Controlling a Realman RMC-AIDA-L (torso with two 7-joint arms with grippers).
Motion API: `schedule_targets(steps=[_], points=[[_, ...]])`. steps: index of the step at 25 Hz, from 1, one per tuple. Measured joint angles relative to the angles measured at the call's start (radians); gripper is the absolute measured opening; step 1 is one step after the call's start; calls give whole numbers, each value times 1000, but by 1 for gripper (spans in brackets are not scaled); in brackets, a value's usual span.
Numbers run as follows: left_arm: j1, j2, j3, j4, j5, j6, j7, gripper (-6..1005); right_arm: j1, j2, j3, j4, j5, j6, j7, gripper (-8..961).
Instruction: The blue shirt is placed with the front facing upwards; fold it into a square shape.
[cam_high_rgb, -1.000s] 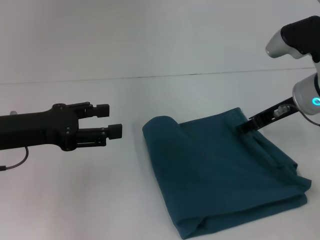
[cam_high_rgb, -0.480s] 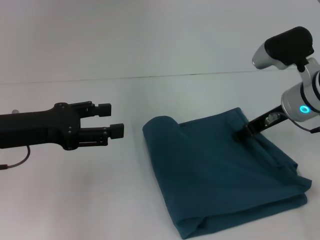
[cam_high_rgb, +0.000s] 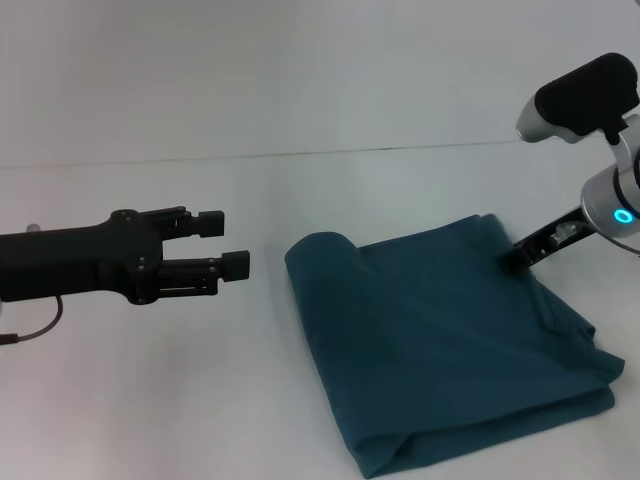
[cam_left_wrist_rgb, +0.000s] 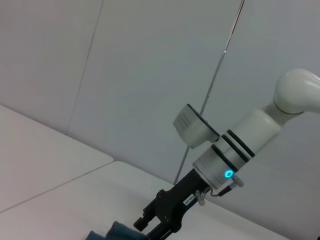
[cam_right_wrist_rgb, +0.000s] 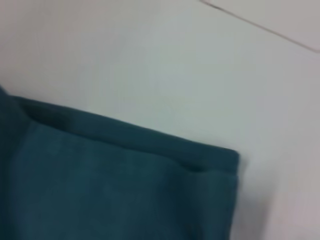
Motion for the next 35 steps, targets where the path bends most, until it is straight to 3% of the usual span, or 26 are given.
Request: schedule_targets(steps=[6,11,19,24,35], points=[[-1,-1,-1,-9,0,-6,3,822,8,-15,5,28,-30,32,32,614],[-1,0,0,-9,0,-12,3,822,2,-16,13,-54,-4,-16,33,614],[-4,1,-4,-9,-1,-12,3,822,-16,-22,45,-172,202,-244,-40,615],[-4,1,-4,-9,-5,-12,3,822,-38,-27,48,-206,213,-375,-58,615],[1,-1,-4,-10,-11,-12,-5,822,-87,-75,212,-323,223,-679,-46,615]])
